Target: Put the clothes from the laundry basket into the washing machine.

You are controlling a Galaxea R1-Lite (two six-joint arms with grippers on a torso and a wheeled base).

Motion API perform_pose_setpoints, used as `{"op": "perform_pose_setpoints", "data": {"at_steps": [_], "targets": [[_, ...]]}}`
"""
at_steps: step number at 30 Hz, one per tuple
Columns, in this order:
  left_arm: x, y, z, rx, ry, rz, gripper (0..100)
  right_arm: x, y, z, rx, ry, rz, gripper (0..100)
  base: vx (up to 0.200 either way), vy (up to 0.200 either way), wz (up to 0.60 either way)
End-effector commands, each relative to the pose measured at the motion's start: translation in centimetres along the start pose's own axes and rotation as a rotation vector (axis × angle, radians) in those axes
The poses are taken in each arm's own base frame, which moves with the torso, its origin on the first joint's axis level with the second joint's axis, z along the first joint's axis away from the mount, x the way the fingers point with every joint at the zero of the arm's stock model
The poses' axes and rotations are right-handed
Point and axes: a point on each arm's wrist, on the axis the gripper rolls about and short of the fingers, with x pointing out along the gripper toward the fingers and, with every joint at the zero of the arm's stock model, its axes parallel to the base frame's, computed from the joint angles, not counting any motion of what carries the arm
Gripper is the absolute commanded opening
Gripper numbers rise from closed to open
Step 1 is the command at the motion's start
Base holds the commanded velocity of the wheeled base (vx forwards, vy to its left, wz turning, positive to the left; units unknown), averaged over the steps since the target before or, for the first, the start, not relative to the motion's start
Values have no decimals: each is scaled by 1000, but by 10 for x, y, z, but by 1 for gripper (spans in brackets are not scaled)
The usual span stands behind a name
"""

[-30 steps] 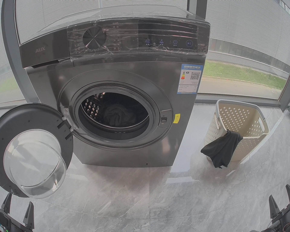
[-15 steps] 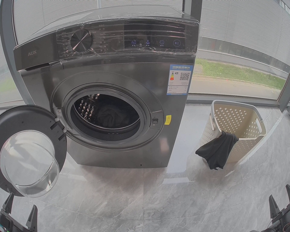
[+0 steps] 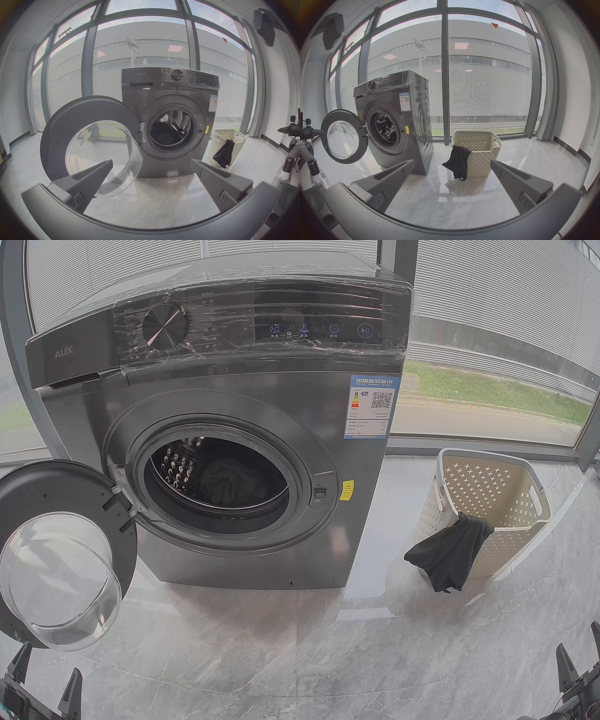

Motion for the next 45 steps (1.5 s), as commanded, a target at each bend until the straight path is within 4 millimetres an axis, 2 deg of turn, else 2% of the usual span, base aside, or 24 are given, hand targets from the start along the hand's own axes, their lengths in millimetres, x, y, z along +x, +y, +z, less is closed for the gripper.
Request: {"op": "perform_pose_setpoints", "data": {"at_steps": [1,19,25,40,45], "targets": [[0,0,-5,7,6,2,100,0,0,-5,0,2,0,100,0,0,0],[0,0,-5,27,6,5,100,0,0,-5,0,2,0,100,0,-200,0],[0,0,-5,19,6,10,100,0,0,-5,0,2,-2,100,0,0,0],[0,0,-5,10,5,10,100,0,0,-5,0,4,-2,100,200,0,0],[0,0,-5,8,6,11,100,0,0,-5,0,4,0,100,0,0,0]]}}
